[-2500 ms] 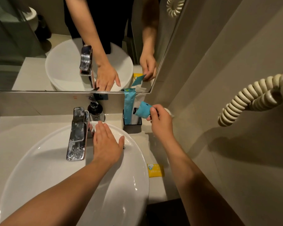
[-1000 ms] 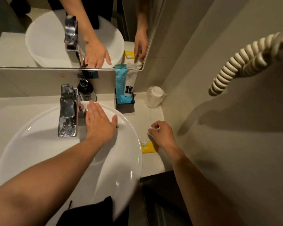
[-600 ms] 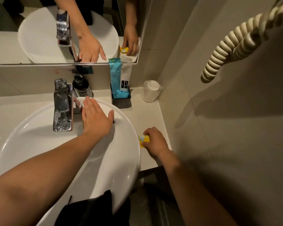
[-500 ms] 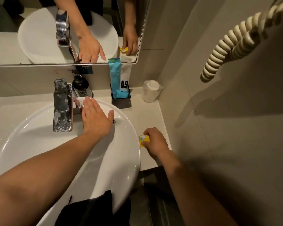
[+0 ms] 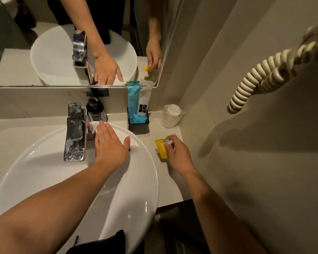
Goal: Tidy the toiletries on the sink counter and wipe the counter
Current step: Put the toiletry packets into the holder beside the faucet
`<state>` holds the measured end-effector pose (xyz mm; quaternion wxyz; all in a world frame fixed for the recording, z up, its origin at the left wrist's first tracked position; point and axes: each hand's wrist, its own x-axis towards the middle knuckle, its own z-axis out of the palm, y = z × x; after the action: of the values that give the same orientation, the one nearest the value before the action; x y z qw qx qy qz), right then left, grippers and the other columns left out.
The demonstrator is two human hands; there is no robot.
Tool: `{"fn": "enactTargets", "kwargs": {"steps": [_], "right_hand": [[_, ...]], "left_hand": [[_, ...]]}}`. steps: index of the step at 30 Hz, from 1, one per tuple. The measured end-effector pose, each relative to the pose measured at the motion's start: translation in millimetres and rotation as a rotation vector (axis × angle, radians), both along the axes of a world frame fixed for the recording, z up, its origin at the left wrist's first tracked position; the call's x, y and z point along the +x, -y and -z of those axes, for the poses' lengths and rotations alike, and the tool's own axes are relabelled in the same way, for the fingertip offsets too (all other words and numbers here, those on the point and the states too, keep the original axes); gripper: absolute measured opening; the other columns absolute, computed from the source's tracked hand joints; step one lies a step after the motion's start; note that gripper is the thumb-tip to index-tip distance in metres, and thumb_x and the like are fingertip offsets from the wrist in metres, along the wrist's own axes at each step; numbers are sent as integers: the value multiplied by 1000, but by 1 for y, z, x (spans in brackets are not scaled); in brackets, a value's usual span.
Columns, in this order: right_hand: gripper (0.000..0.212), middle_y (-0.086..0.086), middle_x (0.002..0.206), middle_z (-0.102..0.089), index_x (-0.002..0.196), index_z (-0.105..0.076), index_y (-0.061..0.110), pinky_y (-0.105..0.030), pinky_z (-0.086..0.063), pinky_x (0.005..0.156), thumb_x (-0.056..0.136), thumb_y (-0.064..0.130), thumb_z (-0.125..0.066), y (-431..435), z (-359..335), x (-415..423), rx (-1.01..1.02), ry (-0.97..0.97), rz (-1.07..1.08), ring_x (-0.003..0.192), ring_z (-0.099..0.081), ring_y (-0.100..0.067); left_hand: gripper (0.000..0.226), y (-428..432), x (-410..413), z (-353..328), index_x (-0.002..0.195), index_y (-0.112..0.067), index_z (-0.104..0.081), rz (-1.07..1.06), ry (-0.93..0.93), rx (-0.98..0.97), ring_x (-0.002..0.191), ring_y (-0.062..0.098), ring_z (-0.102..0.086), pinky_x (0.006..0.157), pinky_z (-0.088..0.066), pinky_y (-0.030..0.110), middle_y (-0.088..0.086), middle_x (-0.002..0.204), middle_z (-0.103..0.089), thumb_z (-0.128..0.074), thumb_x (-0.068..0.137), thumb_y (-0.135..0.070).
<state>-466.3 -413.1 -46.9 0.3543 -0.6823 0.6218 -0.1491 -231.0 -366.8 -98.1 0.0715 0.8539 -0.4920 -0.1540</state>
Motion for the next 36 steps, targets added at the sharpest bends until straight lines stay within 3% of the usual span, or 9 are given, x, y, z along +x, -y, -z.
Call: {"fn": "enactTargets", "kwargs": {"steps": [4,7,11,16,20,25,29,32,36], "right_hand": [[9,1,102,-63,113,-54,32,-20,-45,65,106,35,-48,26,-30,30,-81,200,74,85,-60,-7],[12,-2,88,-64,103,-58,20,-24,-45,61,106,28,-50,48,-49,55,-194,323,83,76,-59,-14],[16,-6,80,-64,97,-59,15,-15,-45,57,106,25,-49,70,-60,84,-238,398,75,66,-59,-9],[21,-13,85,-68,95,-60,14,-35,-51,63,107,25,-47,81,-48,108,-231,321,30,76,-67,-24],[21,-9,88,-67,95,-65,12,-34,-50,66,105,23,-51,80,-31,111,-234,192,6,81,-63,-23],[13,-2,93,-65,97,-68,13,-16,-36,64,102,19,-57,79,-14,110,-260,71,-8,84,-54,-13],[15,-2,107,-60,101,-70,15,-23,-39,75,101,23,-58,82,-3,113,-261,-6,23,90,-52,-12],[17,-1,110,-57,104,-71,17,-28,-48,77,100,29,-59,84,2,116,-250,-61,4,92,-54,-13],[12,-1,109,-55,101,-72,16,-29,-50,78,98,25,-63,84,4,117,-248,-53,8,90,-54,-13]], "left_hand": [[95,1,-1,1,159,1,10,-4,6,0,157,34,9,127,-1,47,22,169,12,-26,100,-64],[95,2,-1,2,159,2,9,-4,18,-16,157,36,6,127,-2,47,23,169,10,-26,100,-64],[95,3,-2,2,159,4,5,-7,19,-34,157,37,3,127,-5,48,25,169,6,-28,100,-63],[94,3,-4,-3,160,3,2,-22,21,-57,158,36,1,127,-8,48,24,170,3,-33,100,-61],[94,3,-4,-6,160,1,6,-25,21,-49,158,35,4,127,-6,47,22,170,6,-30,100,-62],[94,4,-2,-9,160,0,8,-28,26,-49,158,34,6,123,4,44,20,170,8,-29,101,-63],[93,4,-2,-9,160,0,9,-31,22,-44,158,33,7,125,1,44,20,170,10,-27,101,-63],[92,4,-1,-9,159,-1,10,-31,14,-47,158,33,7,127,-2,46,20,170,10,-26,102,-62],[92,4,-1,-9,159,-1,10,-34,9,-48,158,33,6,127,-3,46,20,170,9,-25,101,-63]]}}
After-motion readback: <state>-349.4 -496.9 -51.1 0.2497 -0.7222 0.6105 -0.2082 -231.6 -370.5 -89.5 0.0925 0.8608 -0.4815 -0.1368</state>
